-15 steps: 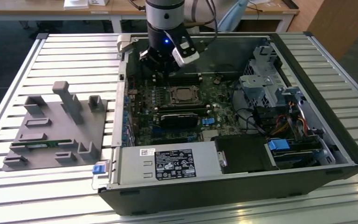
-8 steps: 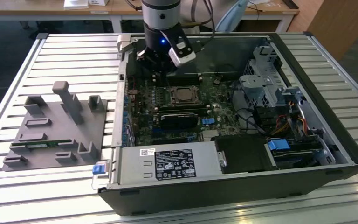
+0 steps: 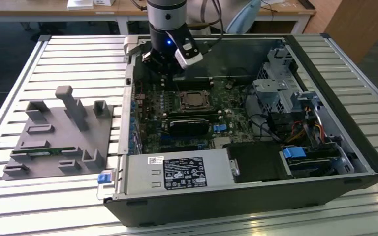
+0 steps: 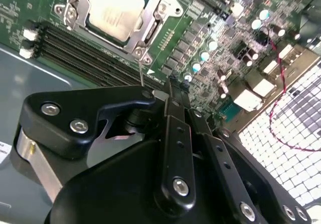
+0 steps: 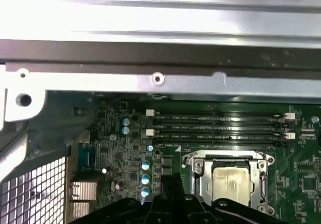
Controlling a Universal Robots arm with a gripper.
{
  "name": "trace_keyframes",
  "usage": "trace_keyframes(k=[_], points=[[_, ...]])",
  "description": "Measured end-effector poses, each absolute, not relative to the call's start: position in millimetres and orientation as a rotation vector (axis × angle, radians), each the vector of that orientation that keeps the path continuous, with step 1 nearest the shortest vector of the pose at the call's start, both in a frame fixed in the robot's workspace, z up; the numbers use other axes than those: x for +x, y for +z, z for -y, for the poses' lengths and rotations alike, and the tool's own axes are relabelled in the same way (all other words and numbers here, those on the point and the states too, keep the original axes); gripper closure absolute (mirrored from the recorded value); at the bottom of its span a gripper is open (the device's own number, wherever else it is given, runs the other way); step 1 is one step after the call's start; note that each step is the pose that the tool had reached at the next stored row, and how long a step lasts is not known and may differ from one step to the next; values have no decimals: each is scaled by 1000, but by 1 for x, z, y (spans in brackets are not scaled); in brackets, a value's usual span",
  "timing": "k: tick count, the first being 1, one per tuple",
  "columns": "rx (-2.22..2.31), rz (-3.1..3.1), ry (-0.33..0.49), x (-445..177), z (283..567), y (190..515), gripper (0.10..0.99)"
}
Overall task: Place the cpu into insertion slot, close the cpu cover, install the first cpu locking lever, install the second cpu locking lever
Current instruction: 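Install the first cpu locking lever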
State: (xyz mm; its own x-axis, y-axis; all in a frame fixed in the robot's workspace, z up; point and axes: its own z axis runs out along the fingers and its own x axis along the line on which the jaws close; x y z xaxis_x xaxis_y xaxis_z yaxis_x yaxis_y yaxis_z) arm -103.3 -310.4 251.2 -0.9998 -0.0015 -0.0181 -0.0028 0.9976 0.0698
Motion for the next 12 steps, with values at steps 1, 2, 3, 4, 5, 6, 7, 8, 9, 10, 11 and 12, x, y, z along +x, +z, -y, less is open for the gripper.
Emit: trace_keyframes(k=[1,2,3,4,5,6,7,8,9,10,11,12], points=[[-4,-3122,109,-103,309,251,980],[-5,-3122,109,-103,308,251,980],[-5,-3122,109,-103,307,251,980],[-6,-3122,109,-103,306,251,980],[-6,-3122,109,-103,305,251,980],[-6,-3122,109,-103,304,251,980],[-7,-3122,109,-103,303,251,980],[-8,-3122,109,-103,302,251,980],[-8,-3122,109,-103,301,251,980],[-9,-3122,109,-103,301,251,980],[-10,-3122,109,-103,300,251,980],[-11,-3122,109,-103,299,251,980]])
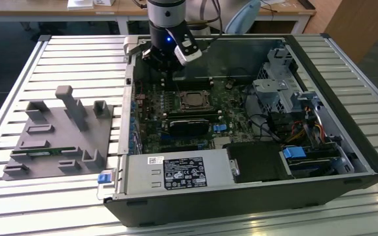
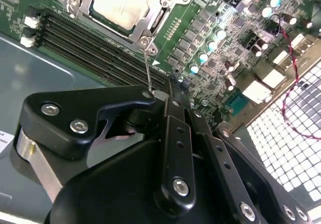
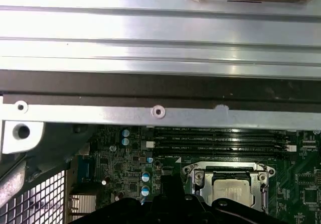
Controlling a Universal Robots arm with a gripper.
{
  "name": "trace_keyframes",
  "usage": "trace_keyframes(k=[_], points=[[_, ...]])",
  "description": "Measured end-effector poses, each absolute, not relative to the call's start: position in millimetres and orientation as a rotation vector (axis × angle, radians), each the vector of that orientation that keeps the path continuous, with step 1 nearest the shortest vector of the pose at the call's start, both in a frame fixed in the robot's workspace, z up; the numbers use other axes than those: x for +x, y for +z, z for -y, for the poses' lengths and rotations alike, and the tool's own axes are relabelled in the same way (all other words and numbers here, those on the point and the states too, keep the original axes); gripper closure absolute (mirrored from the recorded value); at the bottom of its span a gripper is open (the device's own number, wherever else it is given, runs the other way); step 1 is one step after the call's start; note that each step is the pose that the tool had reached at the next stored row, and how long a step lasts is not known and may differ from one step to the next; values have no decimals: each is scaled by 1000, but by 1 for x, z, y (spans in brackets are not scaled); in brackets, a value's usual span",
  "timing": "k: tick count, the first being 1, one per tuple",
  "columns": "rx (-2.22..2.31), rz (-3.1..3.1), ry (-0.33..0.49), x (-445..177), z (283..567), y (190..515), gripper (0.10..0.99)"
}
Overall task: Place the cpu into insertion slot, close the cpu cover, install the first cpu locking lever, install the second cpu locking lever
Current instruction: 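Install the first cpu locking lever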
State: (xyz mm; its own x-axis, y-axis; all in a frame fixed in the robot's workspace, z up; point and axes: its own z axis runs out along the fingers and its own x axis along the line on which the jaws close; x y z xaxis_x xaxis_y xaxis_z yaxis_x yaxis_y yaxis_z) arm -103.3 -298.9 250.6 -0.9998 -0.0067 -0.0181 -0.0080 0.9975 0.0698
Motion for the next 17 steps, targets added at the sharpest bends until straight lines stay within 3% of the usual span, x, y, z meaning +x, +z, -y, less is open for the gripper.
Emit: trace_keyframes(k=[17], points=[[-16,-3122,109,-80,297,249,980]])
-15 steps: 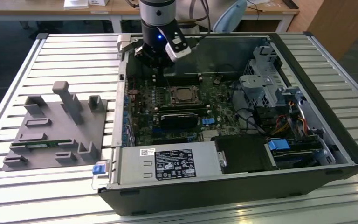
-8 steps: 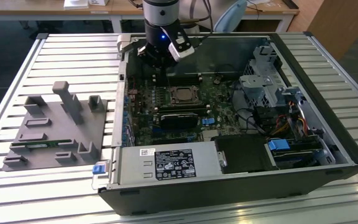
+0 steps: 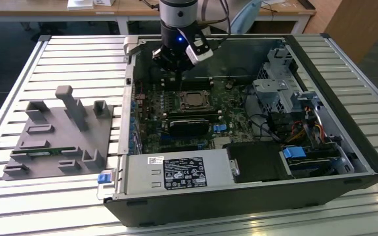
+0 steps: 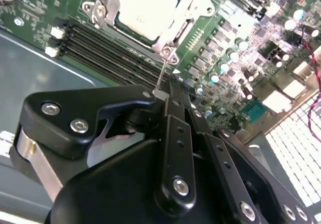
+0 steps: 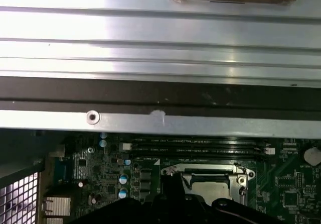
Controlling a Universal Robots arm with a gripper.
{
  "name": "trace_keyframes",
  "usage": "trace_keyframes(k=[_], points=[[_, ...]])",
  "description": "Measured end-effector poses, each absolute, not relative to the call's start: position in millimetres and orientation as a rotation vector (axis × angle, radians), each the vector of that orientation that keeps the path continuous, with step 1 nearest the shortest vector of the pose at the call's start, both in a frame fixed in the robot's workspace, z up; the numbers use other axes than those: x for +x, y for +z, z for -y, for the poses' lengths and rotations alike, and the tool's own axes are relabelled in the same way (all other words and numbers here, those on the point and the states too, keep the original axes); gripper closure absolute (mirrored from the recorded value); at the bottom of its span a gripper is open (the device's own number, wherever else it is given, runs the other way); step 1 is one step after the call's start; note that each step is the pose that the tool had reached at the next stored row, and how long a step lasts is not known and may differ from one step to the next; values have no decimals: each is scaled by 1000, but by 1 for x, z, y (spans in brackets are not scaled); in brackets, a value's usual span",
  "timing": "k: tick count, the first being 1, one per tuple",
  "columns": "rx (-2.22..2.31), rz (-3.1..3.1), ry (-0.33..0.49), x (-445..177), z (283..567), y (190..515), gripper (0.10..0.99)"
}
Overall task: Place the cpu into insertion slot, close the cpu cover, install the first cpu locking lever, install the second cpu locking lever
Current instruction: 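Install the first cpu locking lever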
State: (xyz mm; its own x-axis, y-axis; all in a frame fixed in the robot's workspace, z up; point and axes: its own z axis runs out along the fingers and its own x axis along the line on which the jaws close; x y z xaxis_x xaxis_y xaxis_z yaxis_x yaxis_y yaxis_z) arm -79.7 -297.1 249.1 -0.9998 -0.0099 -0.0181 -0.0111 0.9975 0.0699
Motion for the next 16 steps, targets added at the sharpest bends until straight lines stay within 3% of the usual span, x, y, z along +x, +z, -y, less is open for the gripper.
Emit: trace_keyframes(k=[16], points=[[-18,-3121,137,-74,297,246,980]])
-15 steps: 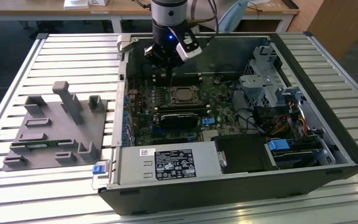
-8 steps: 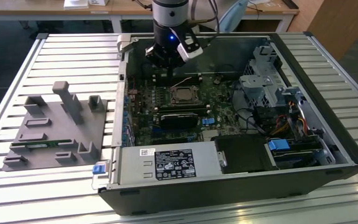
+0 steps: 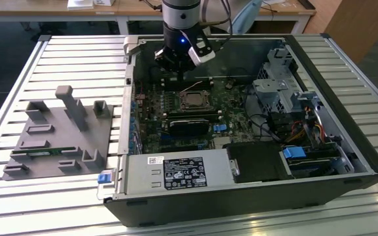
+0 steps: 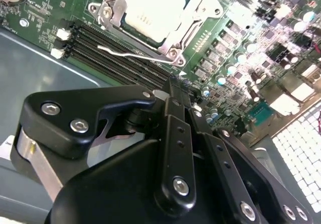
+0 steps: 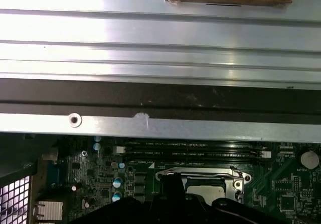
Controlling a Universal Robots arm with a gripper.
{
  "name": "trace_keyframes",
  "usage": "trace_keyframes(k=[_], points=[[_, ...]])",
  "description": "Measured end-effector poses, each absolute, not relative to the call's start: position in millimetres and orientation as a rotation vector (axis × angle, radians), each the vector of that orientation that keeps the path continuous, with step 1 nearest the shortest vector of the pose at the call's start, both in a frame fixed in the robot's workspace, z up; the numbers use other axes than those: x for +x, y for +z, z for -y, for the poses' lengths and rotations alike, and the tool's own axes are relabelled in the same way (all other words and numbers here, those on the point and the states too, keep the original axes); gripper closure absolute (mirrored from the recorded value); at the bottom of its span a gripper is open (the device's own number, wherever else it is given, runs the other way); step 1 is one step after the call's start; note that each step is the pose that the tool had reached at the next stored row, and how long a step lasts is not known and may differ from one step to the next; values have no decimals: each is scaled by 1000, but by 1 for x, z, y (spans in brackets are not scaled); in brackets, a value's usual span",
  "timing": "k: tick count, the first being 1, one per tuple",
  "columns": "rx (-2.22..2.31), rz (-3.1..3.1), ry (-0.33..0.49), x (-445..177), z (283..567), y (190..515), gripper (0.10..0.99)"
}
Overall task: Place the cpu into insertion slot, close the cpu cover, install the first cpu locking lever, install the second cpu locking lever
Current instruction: 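Install the first cpu locking lever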
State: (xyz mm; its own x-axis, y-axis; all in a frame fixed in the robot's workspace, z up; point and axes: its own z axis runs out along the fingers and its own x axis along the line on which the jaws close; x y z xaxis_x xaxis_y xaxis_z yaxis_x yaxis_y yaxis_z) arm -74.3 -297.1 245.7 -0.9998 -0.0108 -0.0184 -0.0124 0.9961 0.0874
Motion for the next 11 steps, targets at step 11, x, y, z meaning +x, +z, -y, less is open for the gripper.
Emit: trace_keyframes(k=[11], points=[[-42,-3120,142,-68,297,237,980]])
